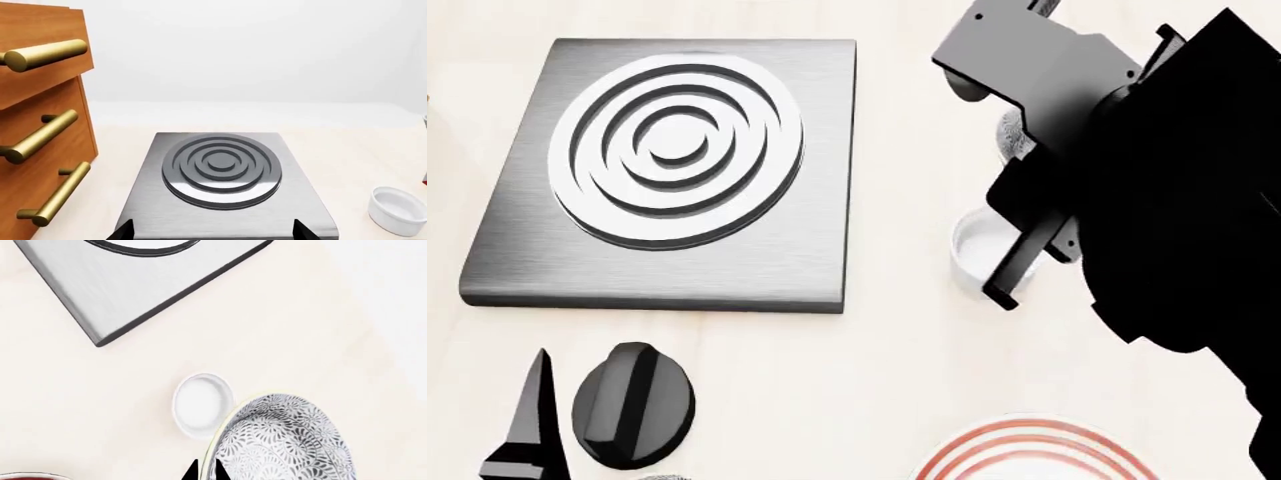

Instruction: Pick the akita bowl on the ramekin and place it on the plate.

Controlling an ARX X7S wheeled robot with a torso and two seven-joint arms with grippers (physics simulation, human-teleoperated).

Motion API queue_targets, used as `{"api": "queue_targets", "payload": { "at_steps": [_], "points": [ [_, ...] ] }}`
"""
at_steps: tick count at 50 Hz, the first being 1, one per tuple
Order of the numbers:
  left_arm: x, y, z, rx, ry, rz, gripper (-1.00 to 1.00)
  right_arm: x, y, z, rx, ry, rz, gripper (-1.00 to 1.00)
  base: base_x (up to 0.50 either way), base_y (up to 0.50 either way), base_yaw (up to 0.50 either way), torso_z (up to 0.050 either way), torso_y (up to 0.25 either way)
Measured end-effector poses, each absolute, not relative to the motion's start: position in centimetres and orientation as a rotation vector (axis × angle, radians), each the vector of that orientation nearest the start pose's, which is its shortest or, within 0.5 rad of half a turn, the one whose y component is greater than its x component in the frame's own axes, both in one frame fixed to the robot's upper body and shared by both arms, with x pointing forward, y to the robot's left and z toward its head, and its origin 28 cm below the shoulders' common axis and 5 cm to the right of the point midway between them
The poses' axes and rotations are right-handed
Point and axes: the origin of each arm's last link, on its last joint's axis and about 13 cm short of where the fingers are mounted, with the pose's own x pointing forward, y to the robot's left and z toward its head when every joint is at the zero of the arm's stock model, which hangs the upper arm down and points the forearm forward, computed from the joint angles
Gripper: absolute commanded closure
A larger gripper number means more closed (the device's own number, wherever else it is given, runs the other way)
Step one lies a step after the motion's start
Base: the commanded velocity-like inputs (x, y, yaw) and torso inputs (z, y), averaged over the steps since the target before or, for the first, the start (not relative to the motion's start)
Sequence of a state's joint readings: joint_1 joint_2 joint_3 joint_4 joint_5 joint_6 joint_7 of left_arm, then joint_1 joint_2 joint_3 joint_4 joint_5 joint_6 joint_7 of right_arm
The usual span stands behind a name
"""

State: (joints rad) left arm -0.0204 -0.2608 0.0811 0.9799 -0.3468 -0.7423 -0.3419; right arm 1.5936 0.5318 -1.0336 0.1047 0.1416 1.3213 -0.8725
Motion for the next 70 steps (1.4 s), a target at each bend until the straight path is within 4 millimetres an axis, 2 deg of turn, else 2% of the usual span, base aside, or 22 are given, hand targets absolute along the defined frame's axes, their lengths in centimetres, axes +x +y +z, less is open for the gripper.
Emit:
{"api": "queue_targets", "payload": {
  "at_steps": [10, 24, 49, 70],
  "points": [
    [15.9, 20.5, 15.7, -0.006, -0.199, -0.029, -1.0, 32.1, -16.0, 35.6, -0.855, 0.592, 0.575, 1.0, 0.0, 0.0, 0.0, 0.0, 0.0],
    [15.9, 20.4, 15.7, 0.001, -0.196, -0.032, -1.0, 29.3, -16.4, 35.6, -0.894, 0.62, 0.654, 1.0, 0.0, 0.0, 0.0, 0.0, 0.0],
    [15.8, 20.4, 15.7, 0.007, -0.199, -0.035, -1.0, 23.5, -17.5, 32.6, -0.883, 0.67, 0.777, 1.0, 0.0, 0.0, 0.0, 0.0, 0.0],
    [15.8, 20.3, 15.7, 0.011, -0.2, -0.036, -1.0, 21.4, -17.8, 30.1, -0.854, 0.699, 0.829, 1.0, 0.0, 0.0, 0.0, 0.0, 0.001]
  ]
}}
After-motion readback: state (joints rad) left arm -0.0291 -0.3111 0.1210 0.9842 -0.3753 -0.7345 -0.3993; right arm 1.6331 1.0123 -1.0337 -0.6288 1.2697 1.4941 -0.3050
